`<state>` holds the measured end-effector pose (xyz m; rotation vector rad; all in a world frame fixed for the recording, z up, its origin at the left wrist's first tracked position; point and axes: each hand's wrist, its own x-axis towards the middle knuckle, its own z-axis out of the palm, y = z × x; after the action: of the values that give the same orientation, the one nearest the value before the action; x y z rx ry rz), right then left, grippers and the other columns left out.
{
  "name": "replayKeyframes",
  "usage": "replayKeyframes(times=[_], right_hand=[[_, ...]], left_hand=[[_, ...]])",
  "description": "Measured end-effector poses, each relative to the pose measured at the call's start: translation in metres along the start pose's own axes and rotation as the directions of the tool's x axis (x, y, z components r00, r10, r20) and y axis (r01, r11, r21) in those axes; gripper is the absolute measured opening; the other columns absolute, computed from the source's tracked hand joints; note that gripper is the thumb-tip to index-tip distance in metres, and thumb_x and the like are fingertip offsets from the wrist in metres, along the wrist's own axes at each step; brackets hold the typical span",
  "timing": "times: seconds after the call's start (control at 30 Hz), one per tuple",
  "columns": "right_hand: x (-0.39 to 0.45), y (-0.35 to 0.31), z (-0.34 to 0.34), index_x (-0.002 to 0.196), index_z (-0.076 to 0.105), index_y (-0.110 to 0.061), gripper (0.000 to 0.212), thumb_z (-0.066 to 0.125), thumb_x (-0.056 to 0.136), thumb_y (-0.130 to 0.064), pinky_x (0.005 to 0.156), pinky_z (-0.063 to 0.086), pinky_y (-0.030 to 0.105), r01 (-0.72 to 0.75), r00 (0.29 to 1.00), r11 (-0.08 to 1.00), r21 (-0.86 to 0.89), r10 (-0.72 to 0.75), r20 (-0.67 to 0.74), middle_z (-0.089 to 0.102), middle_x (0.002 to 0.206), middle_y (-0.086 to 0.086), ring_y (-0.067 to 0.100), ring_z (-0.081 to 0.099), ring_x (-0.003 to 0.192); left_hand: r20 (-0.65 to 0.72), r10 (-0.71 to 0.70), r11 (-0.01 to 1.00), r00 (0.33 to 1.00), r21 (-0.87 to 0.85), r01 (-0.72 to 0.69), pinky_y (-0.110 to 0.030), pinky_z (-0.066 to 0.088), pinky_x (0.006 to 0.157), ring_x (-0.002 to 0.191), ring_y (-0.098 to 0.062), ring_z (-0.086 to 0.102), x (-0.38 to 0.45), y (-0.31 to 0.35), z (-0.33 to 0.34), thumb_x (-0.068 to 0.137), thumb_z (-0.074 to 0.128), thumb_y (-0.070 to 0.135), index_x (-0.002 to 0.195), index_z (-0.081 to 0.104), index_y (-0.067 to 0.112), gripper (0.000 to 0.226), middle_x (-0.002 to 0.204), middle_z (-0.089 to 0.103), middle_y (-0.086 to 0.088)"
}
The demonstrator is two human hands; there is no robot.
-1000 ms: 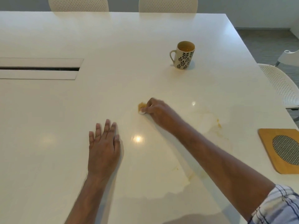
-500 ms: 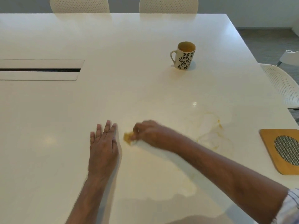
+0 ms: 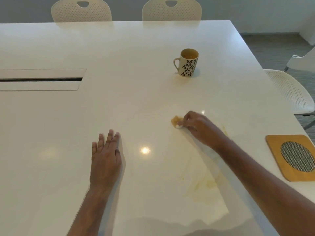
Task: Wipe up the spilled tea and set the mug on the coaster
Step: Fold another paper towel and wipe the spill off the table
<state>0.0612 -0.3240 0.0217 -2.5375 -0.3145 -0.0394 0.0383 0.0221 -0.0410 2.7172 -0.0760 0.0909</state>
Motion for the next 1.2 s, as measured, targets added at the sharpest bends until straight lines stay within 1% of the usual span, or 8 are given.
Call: replayKeyframes(times=[0.13,0.3,0.53,0.63,0.87,1.0,1.1,1.2], right_hand=[[-0.059,-0.031,0.021,0.121,0.073,-0.018,0.031,0.056,0.100,-0.004,0.082,0.033,0.026,0.053,0.966,0.998,0.035,-0.061,0.252,0.060,0.110,0.003,0.022,0.052,0.103],[-0.118,-0.038,0.007,0.121,0.077,-0.031,0.025,0.064,0.103,-0.019,0.088,0.045,0.031,0.272,0.930,0.962,0.024,-0.269,0.249,0.066,0.108,-0.006,0.016,0.062,0.094],[-0.077,0.060,-0.045,0.101,0.083,-0.013,0.018,0.075,0.091,-0.001,0.081,0.055,0.040,-0.067,0.997,0.996,-0.056,0.065,-0.041,0.070,0.098,0.010,0.034,0.070,0.086],[-0.067,0.091,-0.065,0.108,0.082,-0.019,0.021,0.074,0.094,-0.006,0.079,0.046,0.027,-0.212,0.966,0.972,-0.098,0.193,-0.170,0.064,0.096,0.002,0.027,0.068,0.085],[-0.114,0.048,-0.043,0.105,0.081,-0.012,0.017,0.069,0.095,-0.005,0.076,0.043,0.022,-0.118,0.993,0.993,0.009,0.118,-0.003,0.066,0.096,0.001,0.018,0.059,0.086],[-0.156,0.016,-0.031,0.109,0.082,-0.021,0.019,0.066,0.100,-0.018,0.081,0.047,0.031,0.102,0.989,0.995,-0.005,-0.101,0.107,0.068,0.099,0.001,0.020,0.065,0.085],[-0.142,0.039,-0.049,0.111,0.082,-0.021,0.025,0.065,0.098,-0.006,0.085,0.046,0.033,0.005,0.993,0.997,-0.078,0.004,0.119,0.069,0.105,0.004,0.026,0.068,0.092],[-0.127,0.070,-0.065,0.109,0.082,-0.014,0.025,0.073,0.092,0.001,0.075,0.052,0.034,-0.164,0.985,0.982,-0.096,0.156,-0.078,0.067,0.099,0.006,0.028,0.069,0.077]], left_hand=[[0.033,-0.003,1.000,0.999,0.017,0.002,-0.051,0.010,0.131,0.161,-0.031,0.021,-0.001,0.001,-0.003,0.104,0.038,0.007,0.158,0.046,0.017,0.056,0.170,0.032,0.000],[0.060,-0.026,1.000,0.998,-0.005,0.026,-0.050,0.006,0.132,0.162,-0.028,0.017,-0.003,0.014,-0.001,0.108,0.042,0.005,0.160,0.043,0.017,0.053,0.171,0.028,0.000],[0.043,-0.028,0.999,0.999,-0.014,0.029,-0.046,0.008,0.132,0.162,-0.025,0.019,-0.006,0.019,0.002,0.109,0.041,0.010,0.160,0.044,0.016,0.051,0.171,0.029,0.001],[0.034,-0.025,1.000,0.999,-0.003,0.025,-0.047,0.009,0.132,0.161,-0.026,0.021,-0.006,0.018,0.004,0.109,0.040,0.011,0.159,0.045,0.016,0.051,0.171,0.030,0.000],[0.013,-0.029,1.000,1.000,-0.003,0.029,-0.046,0.010,0.131,0.160,-0.027,0.024,-0.005,0.017,0.008,0.108,0.044,0.008,0.157,0.047,0.016,0.050,0.170,0.032,0.000],[0.013,-0.022,1.000,1.000,0.007,0.022,-0.047,0.011,0.131,0.160,-0.029,0.025,-0.005,0.018,0.007,0.107,0.032,0.021,0.157,0.047,0.015,0.053,0.170,0.033,-0.002],[0.016,-0.012,1.000,1.000,0.018,0.012,-0.047,0.011,0.131,0.159,-0.030,0.026,-0.005,0.018,0.006,0.106,0.032,0.021,0.157,0.048,0.014,0.053,0.169,0.034,-0.003],[0.015,-0.011,1.000,1.000,0.024,0.011,-0.049,0.012,0.131,0.159,-0.031,0.026,-0.004,0.017,0.007,0.109,0.043,0.009,0.156,0.048,0.014,0.048,0.169,0.034,-0.004]])
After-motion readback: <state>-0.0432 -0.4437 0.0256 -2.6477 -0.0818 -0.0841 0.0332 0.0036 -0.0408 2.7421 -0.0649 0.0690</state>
